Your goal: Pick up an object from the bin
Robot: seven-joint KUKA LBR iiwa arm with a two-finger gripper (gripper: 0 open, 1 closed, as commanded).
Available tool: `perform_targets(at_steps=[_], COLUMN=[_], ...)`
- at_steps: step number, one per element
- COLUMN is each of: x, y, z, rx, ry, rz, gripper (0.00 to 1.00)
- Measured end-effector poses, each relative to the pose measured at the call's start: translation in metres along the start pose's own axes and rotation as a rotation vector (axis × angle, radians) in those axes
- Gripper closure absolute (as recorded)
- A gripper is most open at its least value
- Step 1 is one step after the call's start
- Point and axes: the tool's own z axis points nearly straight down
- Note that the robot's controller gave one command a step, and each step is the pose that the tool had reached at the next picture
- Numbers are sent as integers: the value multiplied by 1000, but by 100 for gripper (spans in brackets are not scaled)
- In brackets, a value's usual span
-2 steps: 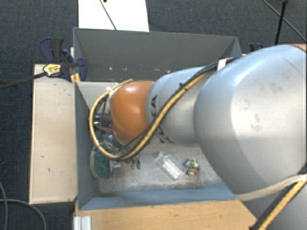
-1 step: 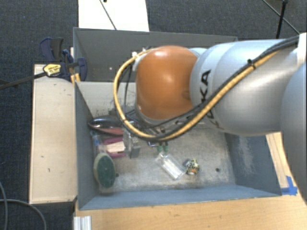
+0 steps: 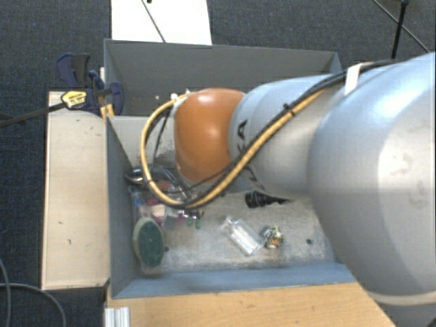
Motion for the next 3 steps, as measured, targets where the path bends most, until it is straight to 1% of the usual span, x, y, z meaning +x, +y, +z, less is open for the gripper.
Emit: perform_targets(at_steps=[1,2,3], x=[-1,18,26], y=[0,-5,-5], z=[-2,73,-8], rx=[-2,-1,-2], ry=[-3,-2,-10], rz=[-2,-540,-886], gripper=[0,0,0])
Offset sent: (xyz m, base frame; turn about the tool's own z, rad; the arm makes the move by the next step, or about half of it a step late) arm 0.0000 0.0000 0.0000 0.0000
